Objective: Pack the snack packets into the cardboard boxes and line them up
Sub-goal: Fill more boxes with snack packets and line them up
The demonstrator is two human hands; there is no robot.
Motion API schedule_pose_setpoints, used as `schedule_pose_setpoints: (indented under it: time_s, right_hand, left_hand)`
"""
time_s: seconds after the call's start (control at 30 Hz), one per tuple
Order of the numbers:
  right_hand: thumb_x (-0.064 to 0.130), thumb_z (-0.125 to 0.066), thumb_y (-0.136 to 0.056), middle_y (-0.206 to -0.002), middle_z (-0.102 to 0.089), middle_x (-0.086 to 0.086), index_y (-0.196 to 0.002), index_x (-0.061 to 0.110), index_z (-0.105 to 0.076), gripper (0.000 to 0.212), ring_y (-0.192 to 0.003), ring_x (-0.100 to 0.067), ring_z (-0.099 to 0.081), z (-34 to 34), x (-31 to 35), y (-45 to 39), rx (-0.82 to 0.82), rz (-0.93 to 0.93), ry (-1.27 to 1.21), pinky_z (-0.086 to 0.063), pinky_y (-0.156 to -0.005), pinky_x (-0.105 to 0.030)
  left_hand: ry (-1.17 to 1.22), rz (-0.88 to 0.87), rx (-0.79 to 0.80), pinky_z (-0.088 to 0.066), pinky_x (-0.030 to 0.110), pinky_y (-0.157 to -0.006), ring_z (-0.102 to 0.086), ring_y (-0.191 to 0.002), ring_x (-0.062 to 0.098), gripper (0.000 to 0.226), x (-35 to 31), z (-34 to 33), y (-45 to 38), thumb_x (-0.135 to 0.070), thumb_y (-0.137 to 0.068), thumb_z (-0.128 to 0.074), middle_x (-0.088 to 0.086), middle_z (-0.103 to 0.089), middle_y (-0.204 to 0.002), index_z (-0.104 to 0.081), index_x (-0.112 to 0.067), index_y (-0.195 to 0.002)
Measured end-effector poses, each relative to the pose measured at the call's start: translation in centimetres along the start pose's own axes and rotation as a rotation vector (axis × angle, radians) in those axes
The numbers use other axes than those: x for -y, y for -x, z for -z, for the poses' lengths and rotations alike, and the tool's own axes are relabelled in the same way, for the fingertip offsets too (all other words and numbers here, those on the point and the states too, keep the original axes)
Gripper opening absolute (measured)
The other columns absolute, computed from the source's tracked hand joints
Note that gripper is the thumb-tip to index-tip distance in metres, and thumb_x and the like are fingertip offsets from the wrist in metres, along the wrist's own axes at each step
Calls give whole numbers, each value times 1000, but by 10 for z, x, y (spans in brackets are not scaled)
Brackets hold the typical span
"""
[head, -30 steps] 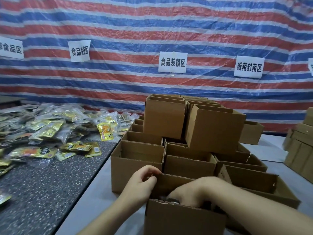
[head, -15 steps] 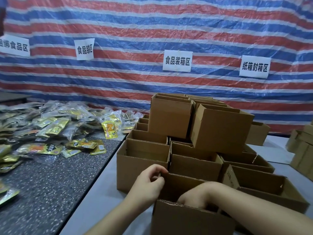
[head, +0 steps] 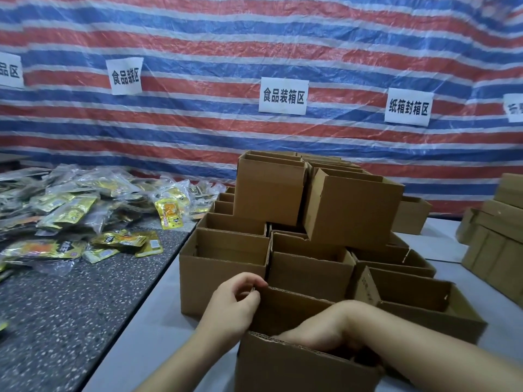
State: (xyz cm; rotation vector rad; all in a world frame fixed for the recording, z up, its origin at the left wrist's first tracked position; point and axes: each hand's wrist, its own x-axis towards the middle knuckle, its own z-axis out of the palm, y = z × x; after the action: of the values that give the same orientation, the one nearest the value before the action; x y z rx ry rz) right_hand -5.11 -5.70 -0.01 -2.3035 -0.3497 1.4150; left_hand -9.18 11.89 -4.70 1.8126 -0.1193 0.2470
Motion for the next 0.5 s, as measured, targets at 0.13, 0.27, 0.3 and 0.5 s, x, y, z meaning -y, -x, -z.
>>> schedule_pose_setpoints:
  time_s: [0.13, 0.27, 0.3, 0.5]
  right_hand:
    - [30, -36, -109, -156, -40, -18, -152, 11, -36, 47, -142, -31, -41, -3, -6, -6, -26, -4, -149, -42, -93, -24]
    - [27, -37, -108, -155, -40, -22, -150, 5, -38, 47, -122, -21, -56, -4, -3, -9, -26, -15, -192, -43, -85, -20]
    - [28, -37, -108, -155, -40, -21, -150, 6, -37, 47, -129, -26, -53, -4, -2, -9, -43, 4, -157, -43, -87, -20]
    - [58, -39, -101, -125, -65, 3, -136, 25, -57, 52, -101, -10, -63, 8, -2, -5, -147, -104, -65, -47, -85, -27]
  left_hand:
    - [-13, -13, -25, -45, 7, -62, -63, -88, 5, 30, 1, -1, 0, -8, -96, -56, -9, -69, -89, -71, -33, -88]
    - [-12, -9, -33, -44, 8, -64, -63, -88, 4, 29, 0, 1, -1, -7, -96, -55, -10, -69, -87, -71, -31, -90]
    - [-7, -1, -25, -44, 9, -64, -63, -89, 7, 28, -1, 1, -1, -7, -96, -55, -10, -69, -89, -71, -30, -91]
    - [-12, 22, -43, -46, 10, -58, -62, -85, 11, 28, 1, 3, 0, -6, -97, -52, -5, -67, -89, -69, -28, -93]
